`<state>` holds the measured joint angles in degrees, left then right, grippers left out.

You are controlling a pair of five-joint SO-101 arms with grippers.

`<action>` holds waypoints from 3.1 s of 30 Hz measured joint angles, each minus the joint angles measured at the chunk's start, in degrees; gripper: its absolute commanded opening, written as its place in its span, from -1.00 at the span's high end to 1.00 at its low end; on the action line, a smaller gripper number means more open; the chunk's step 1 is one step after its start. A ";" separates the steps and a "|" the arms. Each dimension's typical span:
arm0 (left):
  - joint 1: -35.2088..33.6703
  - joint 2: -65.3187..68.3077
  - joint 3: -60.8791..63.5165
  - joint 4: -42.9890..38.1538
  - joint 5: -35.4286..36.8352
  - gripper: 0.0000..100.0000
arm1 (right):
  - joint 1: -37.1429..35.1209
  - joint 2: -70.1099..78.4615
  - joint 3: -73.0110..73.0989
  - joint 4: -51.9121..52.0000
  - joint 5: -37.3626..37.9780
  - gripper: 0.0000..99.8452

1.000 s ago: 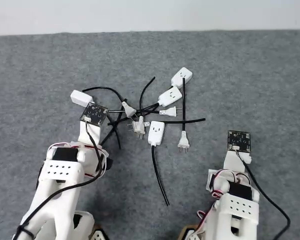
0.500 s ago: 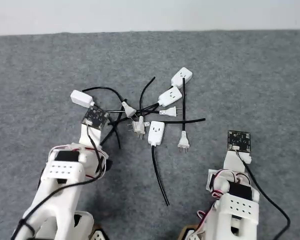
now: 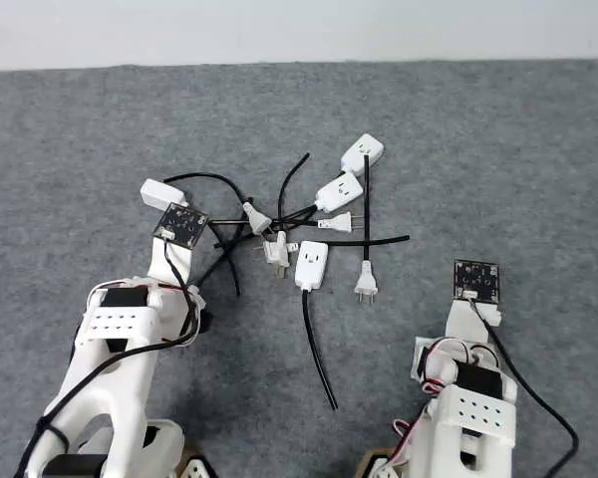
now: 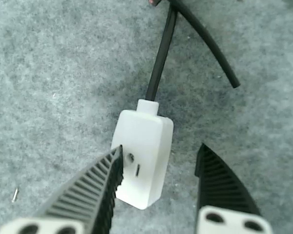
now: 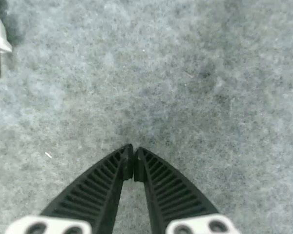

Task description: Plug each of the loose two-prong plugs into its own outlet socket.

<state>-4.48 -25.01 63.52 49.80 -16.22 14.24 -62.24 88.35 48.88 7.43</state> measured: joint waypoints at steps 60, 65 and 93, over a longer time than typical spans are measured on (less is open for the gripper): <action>-10.29 21.19 -16.53 -4.04 -20.66 0.87 | 0.00 0.00 0.00 0.00 2.29 0.98; -9.32 22.33 -18.37 0.88 -20.75 0.98 | 0.00 0.00 0.00 0.00 2.29 0.98; 3.60 22.86 -21.63 10.81 42.99 -0.02 | 0.00 0.00 0.00 0.00 2.64 0.98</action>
<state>-0.88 -2.15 41.89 60.62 26.77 14.24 -62.24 88.35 48.88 10.07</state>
